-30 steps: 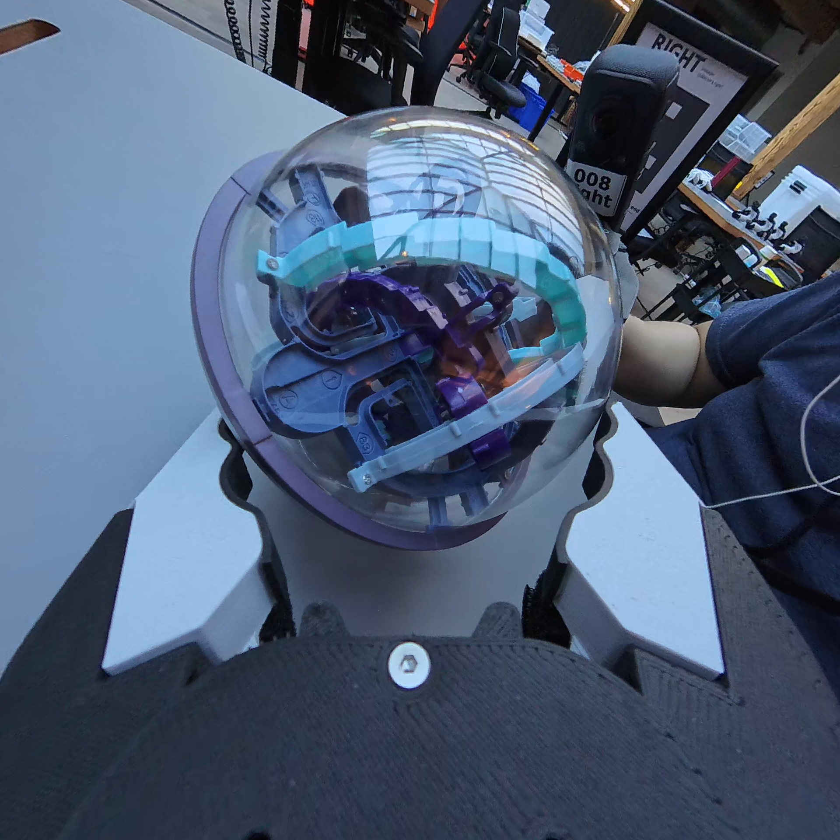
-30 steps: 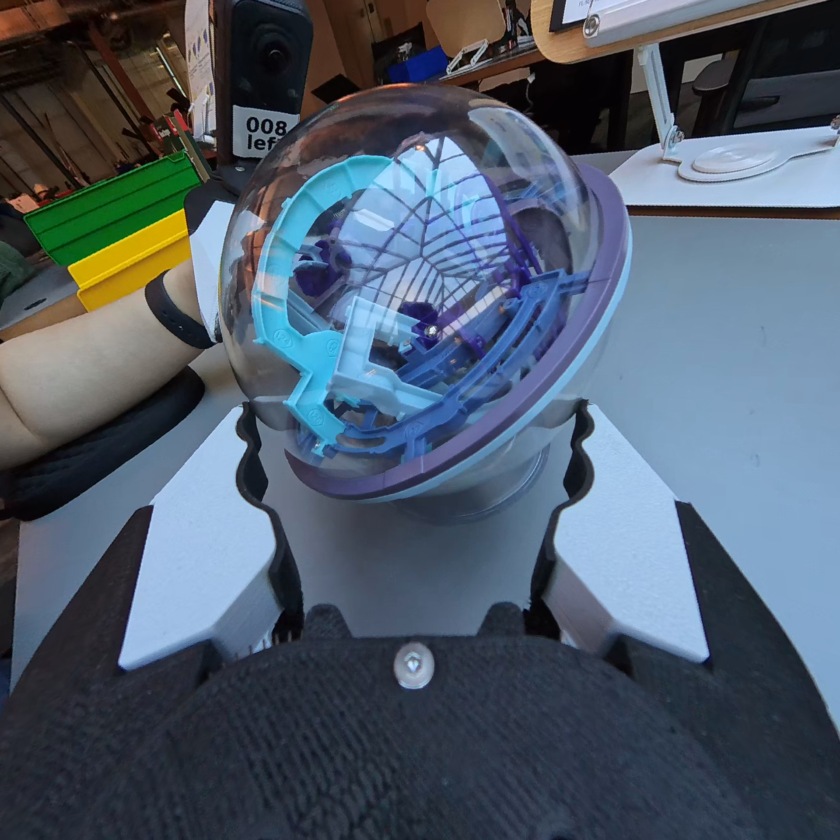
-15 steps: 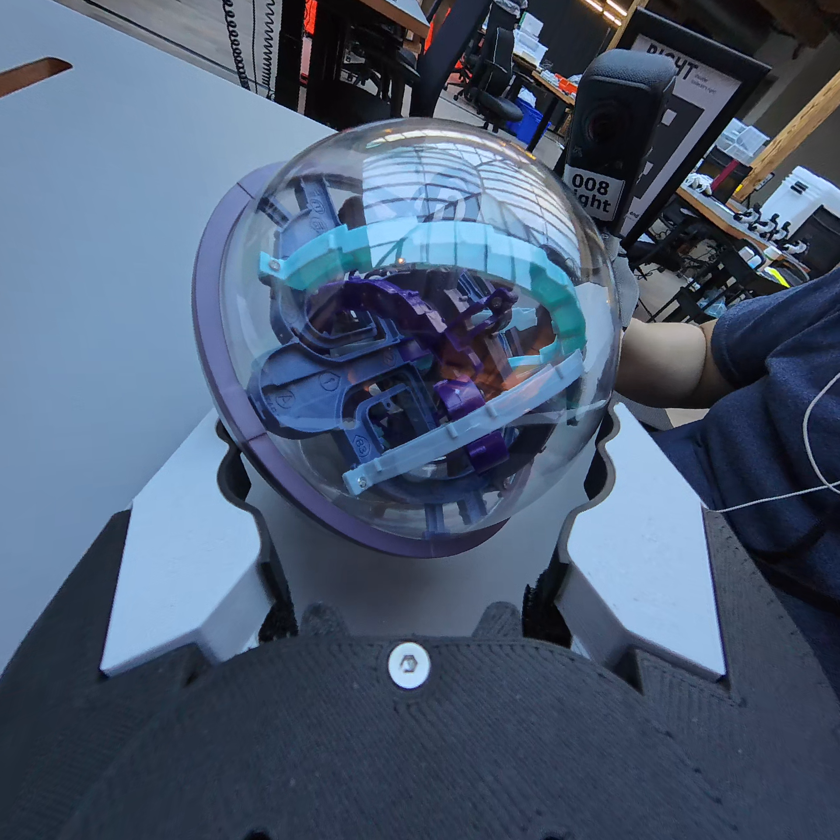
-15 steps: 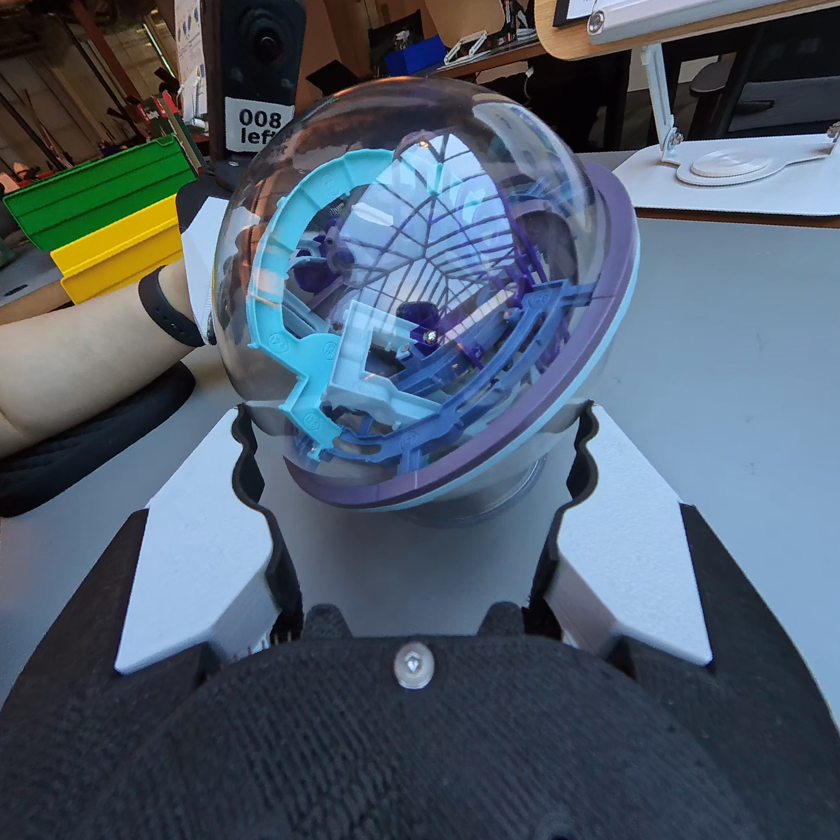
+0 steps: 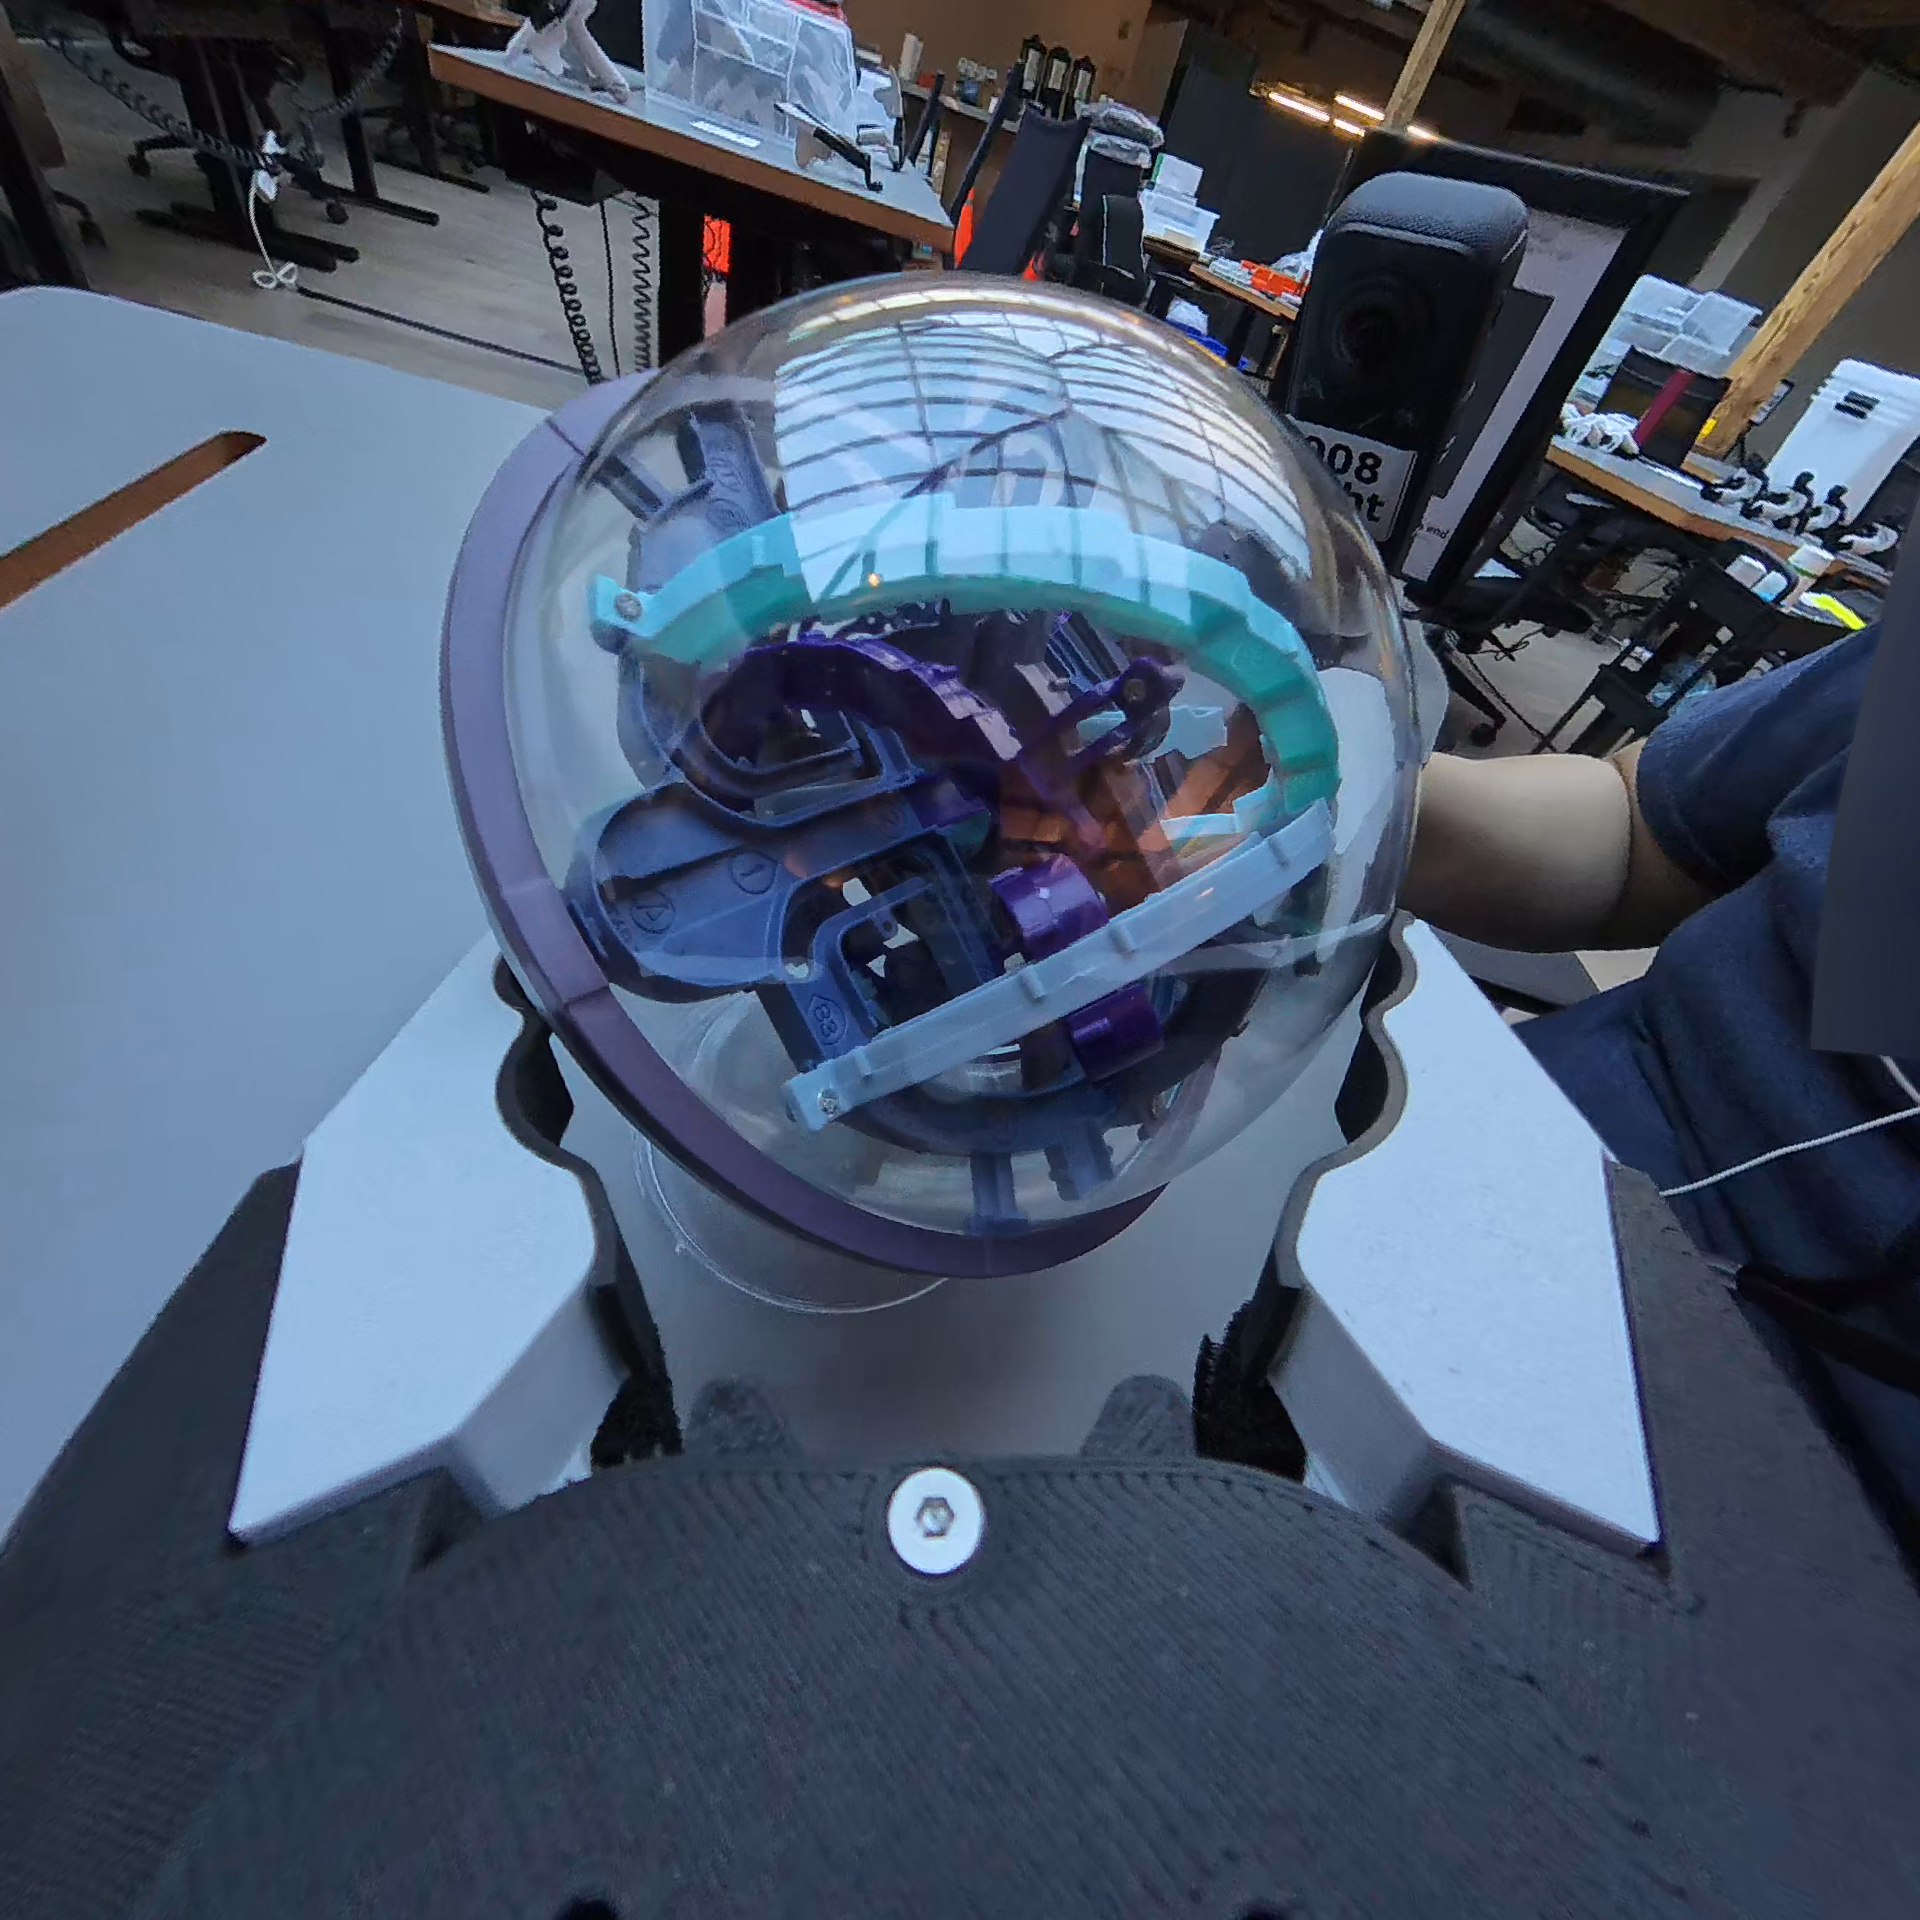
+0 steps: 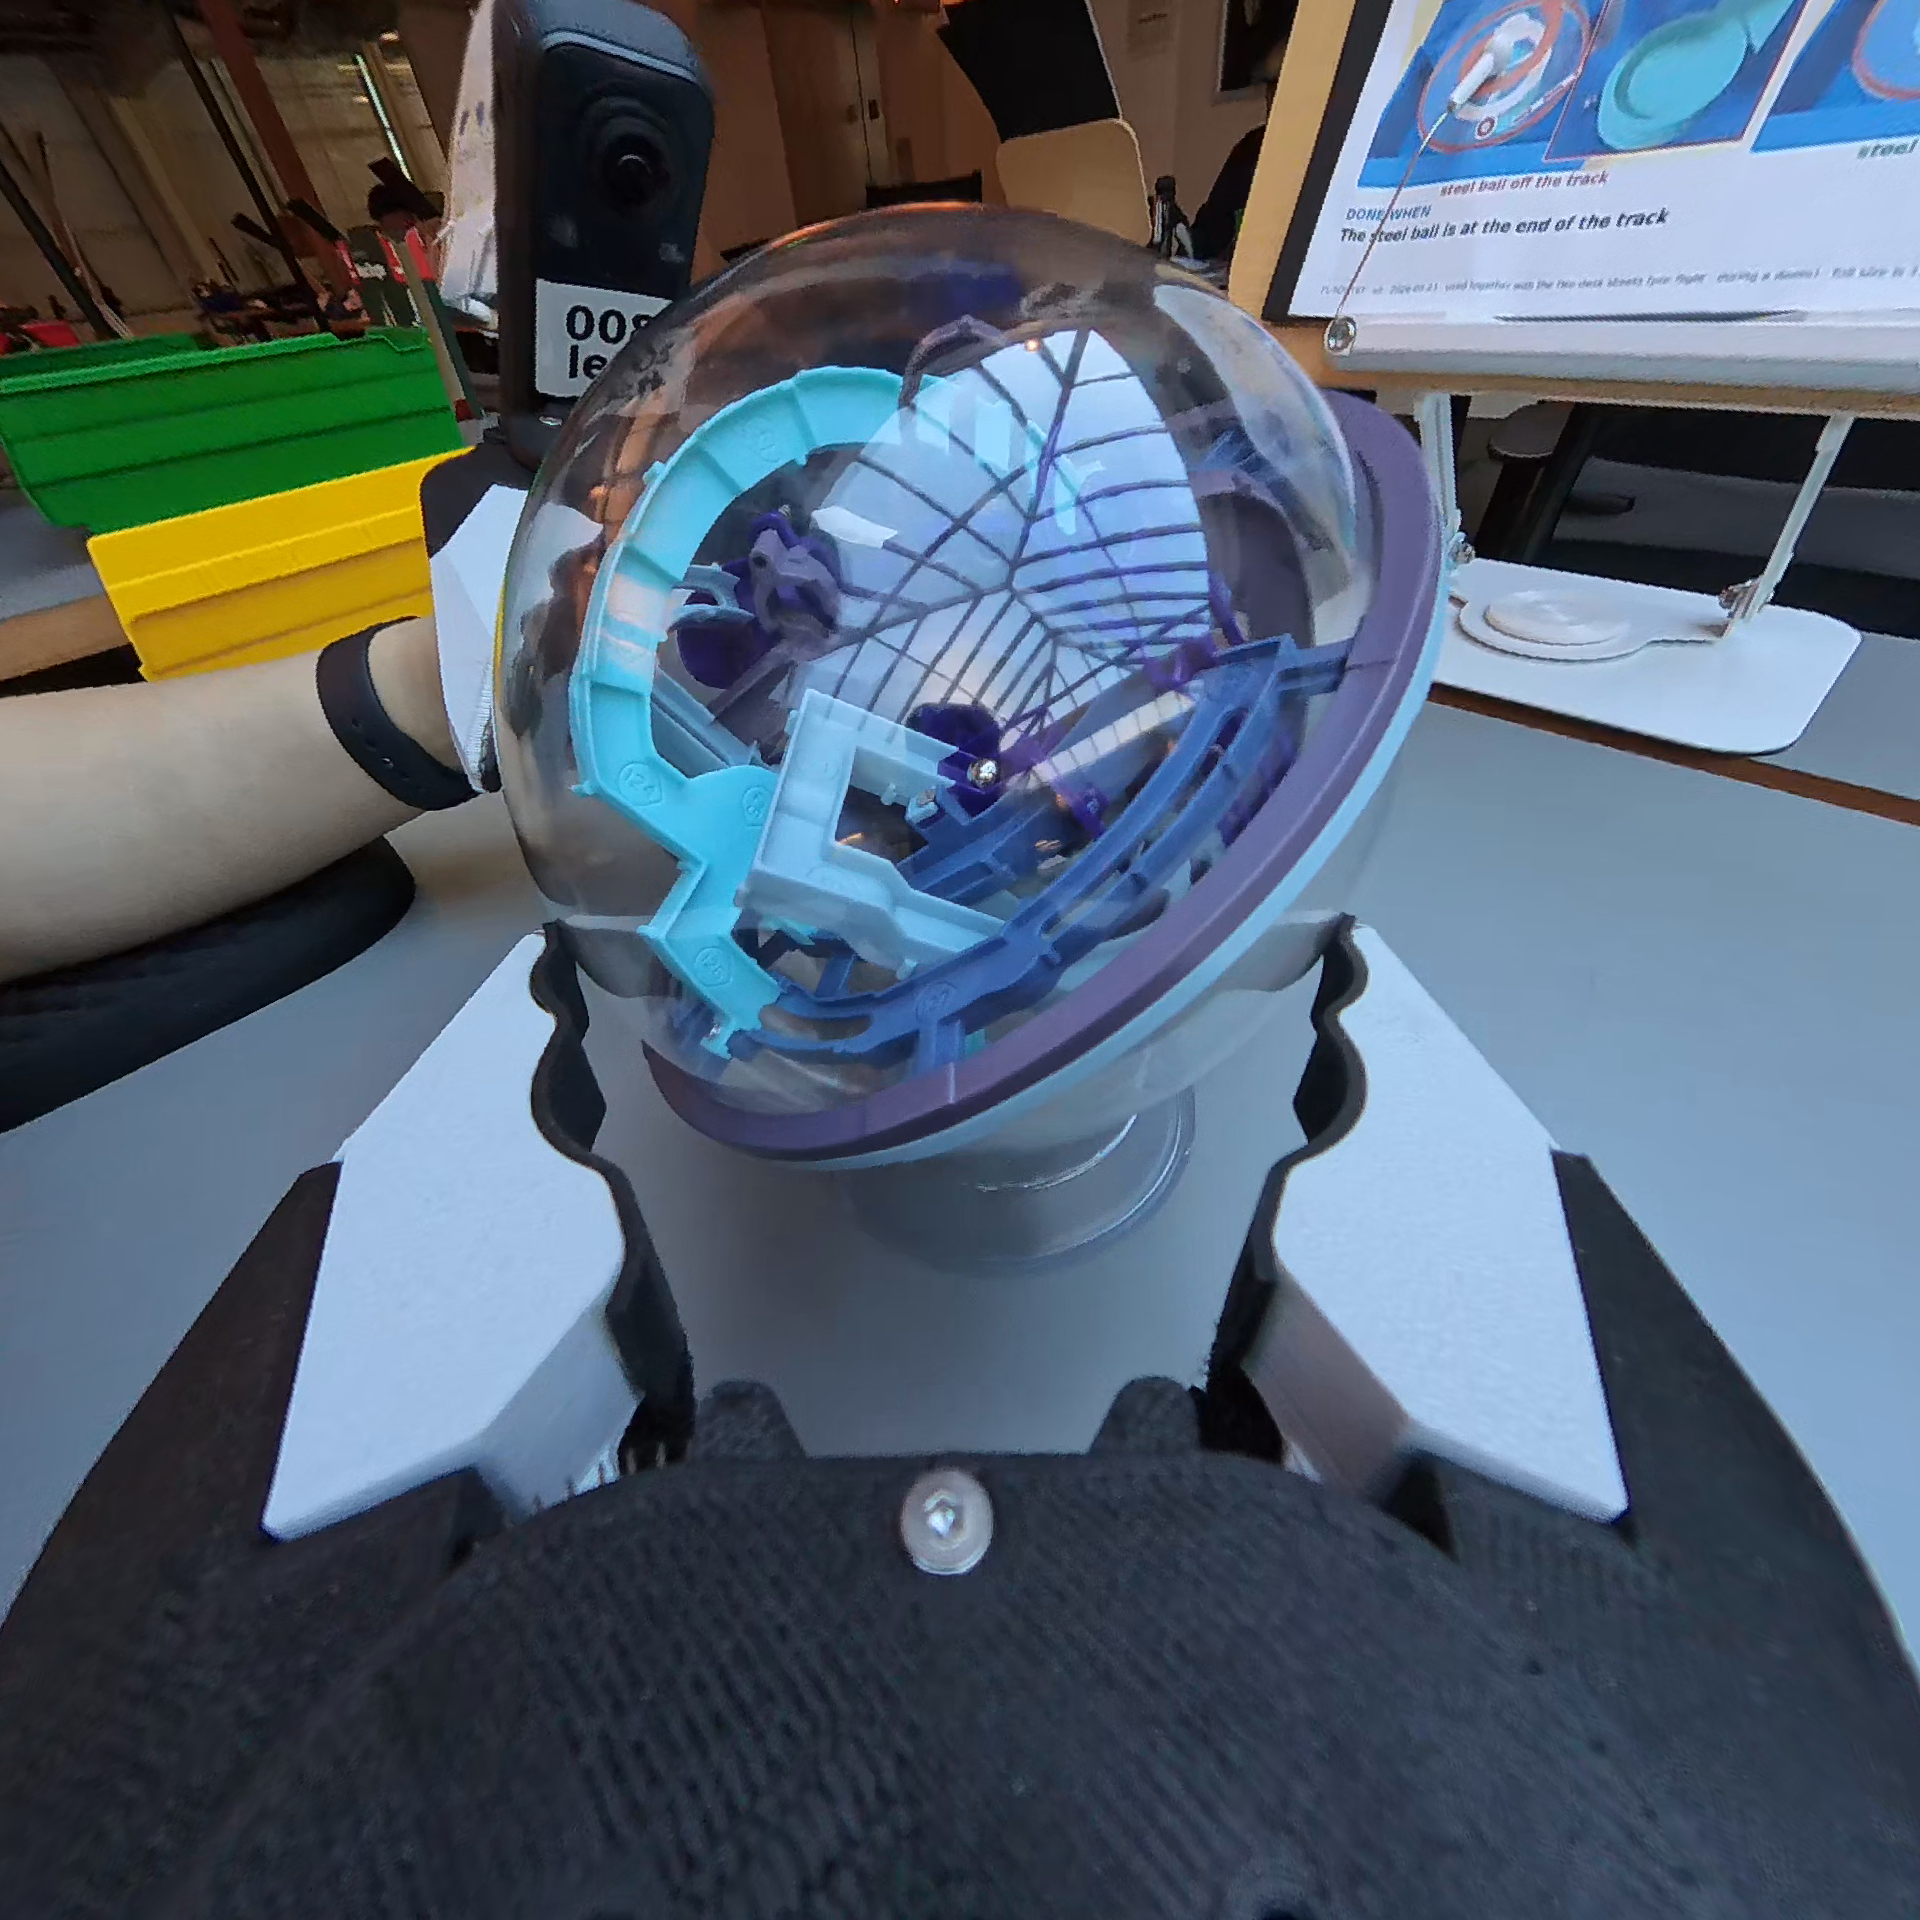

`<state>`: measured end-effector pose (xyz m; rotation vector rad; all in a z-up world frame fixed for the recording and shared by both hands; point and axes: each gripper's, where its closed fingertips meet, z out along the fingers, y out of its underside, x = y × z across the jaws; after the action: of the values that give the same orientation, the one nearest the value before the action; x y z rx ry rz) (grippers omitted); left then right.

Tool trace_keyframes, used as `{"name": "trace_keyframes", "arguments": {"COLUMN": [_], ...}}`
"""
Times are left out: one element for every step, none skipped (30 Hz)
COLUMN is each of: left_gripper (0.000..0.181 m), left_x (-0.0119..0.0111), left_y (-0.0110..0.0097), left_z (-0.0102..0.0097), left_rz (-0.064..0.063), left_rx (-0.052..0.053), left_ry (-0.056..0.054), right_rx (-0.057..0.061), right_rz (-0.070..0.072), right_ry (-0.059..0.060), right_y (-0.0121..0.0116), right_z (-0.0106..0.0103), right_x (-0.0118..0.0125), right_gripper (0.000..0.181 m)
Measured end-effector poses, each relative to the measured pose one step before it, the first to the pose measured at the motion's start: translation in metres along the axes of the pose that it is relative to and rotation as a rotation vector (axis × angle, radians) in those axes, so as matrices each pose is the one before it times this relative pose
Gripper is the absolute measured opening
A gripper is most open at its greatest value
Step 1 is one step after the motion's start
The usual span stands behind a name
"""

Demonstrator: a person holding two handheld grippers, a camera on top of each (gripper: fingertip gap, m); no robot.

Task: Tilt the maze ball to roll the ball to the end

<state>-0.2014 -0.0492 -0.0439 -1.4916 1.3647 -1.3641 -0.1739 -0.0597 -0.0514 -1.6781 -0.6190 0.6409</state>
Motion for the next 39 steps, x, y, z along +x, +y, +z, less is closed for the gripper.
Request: {"name": "trace_keyframes", "arguments": {"left_gripper": [0.15, 0.15, 0.15, 0.15, 0.15, 0.15, 0.15, 0.15, 0.15, 0.15, 0.15, 0.15, 0.15, 0.15, 0.15, 0.15, 0.15, 0.15, 0.15, 0.15, 0.15, 0.15, 0.15, 0.15, 0.15, 0.15, 0.15, 0.15, 0.15, 0.15, 0.15, 0.15, 0.15, 0.15, 0.15, 0.15, 0.15, 0.15, 0.15], "left_x": [0.00076, 0.00044, 0.00051, 0.00044, 0.00047, 0.00051, 0.00065, 0.0007, 0.00068, 0.00057, 0.00058, 0.00044, 0.00052, 0.00063, 0.0006, 0.00056, 0.00047, 0.00038, 0.00026, 0.00024, 0.00011, 0.00003, -0.00005, -0.00002, -0.00014, 0.00004, 0.00002, 0.00004, 0.00014, 0.00022, 0.00014, 0.00007, -0.00009, -0.00024, -0.00025, -0.00035, -0.00044, -0.00062, -0.00101], "left_y": [-0.00153, -0.00116, -0.00109, -0.00089, -0.00067, -0.00066, -0.00085, -0.00103, -0.00124, -0.00151, -0.00153, -0.00161, -0.00174, -0.00188, -0.00198, -0.00193, -0.00198, -0.00192, -0.00172, -0.00148, -0.00148, -0.00139, -0.00121, -0.00118, -0.00123, -0.00111, -0.00112, -0.00115, -0.00099, -0.00115, -0.00137, -0.00145, -0.00131, -0.0012, -0.00138, -0.00139, -0.00161, -0.00165, -0.00141], "left_z": [-0.00046, -0.00044, -0.00037, -0.00029, -0.00022, -0.0003, -0.00023, -0.00013, -0.00011, -0.00004, -0.00006, 0.0, -0.00009, -0.00017, -0.00019, -0.00036, -0.0003, -0.00031, -0.00042, -0.00043, -0.00047, -0.00048, -0.00045, -0.00041, -0.00025, -0.00033, -0.00038, -0.00023, -0.00021, -0.00019, -0.00028, -0.0002, -0.00027, -0.00043, -0.00042, -0.00057, -0.00066, -0.00075, -0.00066], "left_rz": [0.0077, 0.0054, 0.0042, 0.0042, 0.005, 0.0078, 0.0114, 0.0119, 0.0089, 0.0063, 0.0055, 0.0062, 0.0088, 0.0117, 0.0129, 0.0129, 0.0125, 0.0117, 0.011, 0.0104, 0.0098, 0.0084, 0.0059, 0.0046, 0.005, 0.0057, 0.0066, 0.008, 0.009, 0.0098, 0.0095, 0.0083, 0.0086, 0.0086, 0.007, 0.0055, 0.0053, 0.0055, 0.0042], "left_rx": [0.0024, 0.0023, 0.003, 0.0034, 0.0024, 0.0013, 0.0019, 0.0031, 0.0041, 0.0056, 0.0065, 0.0062, 0.0062, 0.0062, 0.006, 0.0063, 0.0071, 0.0071, 0.0069, 0.0064, 0.0062, 0.006, 0.0052, 0.0056, 0.0066, 0.0065, 0.0057, 0.0051, 0.0038, 0.0041, 0.0056, 0.0069, 0.0073, 0.0065, 0.0055, 0.0049, 0.005, 0.0053, 0.0051], "left_ry": [-0.0037, -0.0027, -0.0017, -0.0011, -0.0009, -0.0016, -0.0025, -0.0026, -0.002, -0.002, -0.0023, -0.0029, -0.0041, -0.005, -0.0052, -0.0054, -0.0053, -0.0048, -0.0044, -0.004, -0.0037, -0.0034, -0.0029, -0.0026, -0.0025, -0.0023, -0.0027, -0.0032, -0.0033, -0.0037, -0.0037, -0.0034, -0.0037, -0.004, -0.0041, -0.004, -0.0046, -0.0057, -0.0063], "right_rx": [-0.0006, -0.0007, -0.0009, -0.0011, -0.0031, -0.0036, -0.004, -0.0027, -0.0015, -0.0013, -0.0021, -0.0017, -0.001, 0.0004, 0.0001, 0.0, 0.0015, 0.0019, 0.0019, 0.0021, 0.0028, 0.0036, 0.0014, 0.0011, 0.0012, 0.001, 0.0002, -0.0001, 0.0012, 0.0012, 0.0022, 0.0029, 0.0012, -0.0005, -0.0004, 0.0012, 0.0018, 0.0004, -0.002], "right_rz": [-0.0077, -0.0068, -0.0077, -0.0103, -0.0102, -0.0125, -0.016, -0.0171, -0.0141, -0.0108, -0.0095, -0.0105, -0.012, -0.0148, -0.0152, -0.0146, -0.0141, -0.0147, -0.0134, -0.0131, -0.0132, -0.0123, -0.0094, -0.0079, -0.0084, -0.0094, -0.0093, -0.01, -0.0121, -0.0116, -0.0101, -0.0096, -0.0109, -0.0115, -0.0099, -0.0086, -0.0083, -0.0087, -0.0091], "right_ry": [-0.0012, -0.0013, -0.0009, -0.0001, 0.0, 0.0003, 0.0009, 0.0013, 0.0006, -0.0002, -0.0007, -0.001, -0.0013, -0.0007, -0.0005, -0.0005, -0.0007, -0.0003, -0.0003, -0.0003, -0.0001, -0.0004, -0.001, -0.0013, -0.0009, -0.0004, -0.0006, -0.0004, -0.0001, -0.0001, -0.0003, -0.0006, -0.0004, -0.0007, -0.0015, -0.0021, -0.0026, -0.0037, -0.0047], "right_y": [-0.00145, -0.00146, -0.00144, -0.00159, -0.00125, -0.00126, -0.0011, -0.00147, -0.00171, -0.00184, -0.00177, -0.00181, -0.00172, -0.00201, -0.0019, -0.00192, -0.00192, -0.00201, -0.00182, -0.00181, -0.00169, -0.00171, -0.00149, -0.00142, -0.00157, -0.00134, -0.00126, -0.00124, -0.00124, -0.00122, -0.00135, -0.00152, -0.00131, -0.00126, -0.00143, -0.00168, -0.00183, -0.0017, -0.00164], "right_z": [-0.00025, -0.00025, -0.00027, -0.00031, -0.00023, -0.00042, -0.00044, -0.0006, -0.00075, -0.00076, -0.00061, -0.00073, -0.00058, -0.0007, -0.00063, -0.0005, -0.00049, -0.00039, -0.00028, -0.0001, -0.00009, -0.00001, 0.0001, 0.00007, 0.0, 0.00002, -0.00003, -0.00011, -0.00019, -0.00019, -0.00026, -0.0001, 0.0, 0.00015, 0.00032, 0.00027, 0.00043, 0.00073, 0.00078], "right_x": [-0.00026, -0.00019, -0.00006, -0.00003, -0.00008, -0.00015, -0.00021, 0.00001, -0.00006, 0.00005, 0.00026, 0.00018, 0.00017, 0.00012, 0.00014, 0.00012, 0.00006, 0.00012, 0.00024, 0.00009, 0.00019, 0.00007, 0.00025, 0.00026, 0.00018, 0.00028, 0.00012, 0.00014, 0.00007, 0.00019, 0.00005, 0.00016, 0.00037, 0.00029, 0.00036, 0.00037, 0.00045, 0.00068, 0.00084], "right_gripper": [0.138, 0.138, 0.138, 0.138, 0.138, 0.138, 0.139, 0.138, 0.139, 0.139, 0.139, 0.139, 0.139, 0.139, 0.139, 0.139, 0.139, 0.139, 0.139, 0.139, 0.139, 0.139, 0.138, 0.139, 0.139, 0.139, 0.139, 0.139, 0.139, 0.138, 0.139, 0.139, 0.139, 0.139, 0.139, 0.139, 0.139, 0.139, 0.139]}}
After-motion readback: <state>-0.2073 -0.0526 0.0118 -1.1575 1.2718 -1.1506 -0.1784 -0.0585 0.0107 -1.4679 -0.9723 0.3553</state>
